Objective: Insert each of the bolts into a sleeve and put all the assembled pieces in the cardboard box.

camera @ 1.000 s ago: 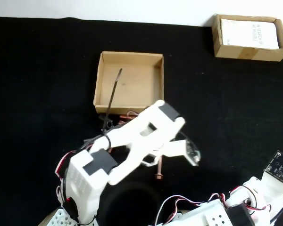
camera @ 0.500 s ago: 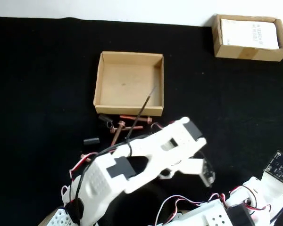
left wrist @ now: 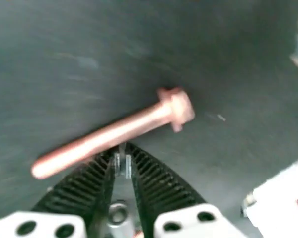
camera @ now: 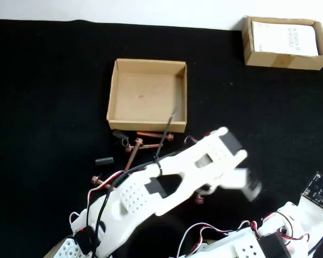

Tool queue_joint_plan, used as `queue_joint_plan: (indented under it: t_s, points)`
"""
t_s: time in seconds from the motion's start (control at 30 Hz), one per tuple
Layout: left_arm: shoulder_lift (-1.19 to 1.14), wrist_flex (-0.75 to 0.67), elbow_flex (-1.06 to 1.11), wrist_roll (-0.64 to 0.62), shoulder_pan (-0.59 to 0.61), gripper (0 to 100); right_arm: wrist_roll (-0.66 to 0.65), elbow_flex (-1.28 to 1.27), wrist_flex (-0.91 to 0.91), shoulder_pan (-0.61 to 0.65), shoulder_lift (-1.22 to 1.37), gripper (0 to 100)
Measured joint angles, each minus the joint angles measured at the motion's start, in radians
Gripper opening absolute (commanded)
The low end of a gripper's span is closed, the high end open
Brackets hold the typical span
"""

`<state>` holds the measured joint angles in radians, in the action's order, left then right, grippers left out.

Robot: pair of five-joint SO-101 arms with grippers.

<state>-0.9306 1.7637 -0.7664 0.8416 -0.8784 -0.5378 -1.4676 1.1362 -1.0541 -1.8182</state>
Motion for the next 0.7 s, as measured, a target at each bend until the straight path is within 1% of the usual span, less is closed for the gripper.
queue_joint_plan:
  t_s: [0.2,0.3,0.43,0.5,0.63,0.7]
  points:
    - [-0.109,-0.006,-0.342,-0.196,0.049,1,0.000,0.000,0.006,0.023,0.000,0.8]
    - [-0.141,-0.006,-0.416,-0.229,0.072,1,0.000,0.000,0.006,0.044,0.000,0.8]
    - [-0.144,-0.005,-0.433,-0.238,0.095,1,0.000,0.000,0.006,0.049,0.000,0.8]
    - [-0.144,-0.002,-0.433,-0.238,0.098,7,0.000,0.000,0.006,0.051,0.000,0.8]
    - [-0.144,-0.002,-0.431,-0.238,0.094,30,0.000,0.000,0.006,0.052,0.000,0.8]
    - [-0.144,-0.002,-0.408,-0.233,0.094,38,0.000,0.000,0.006,0.052,0.000,0.8]
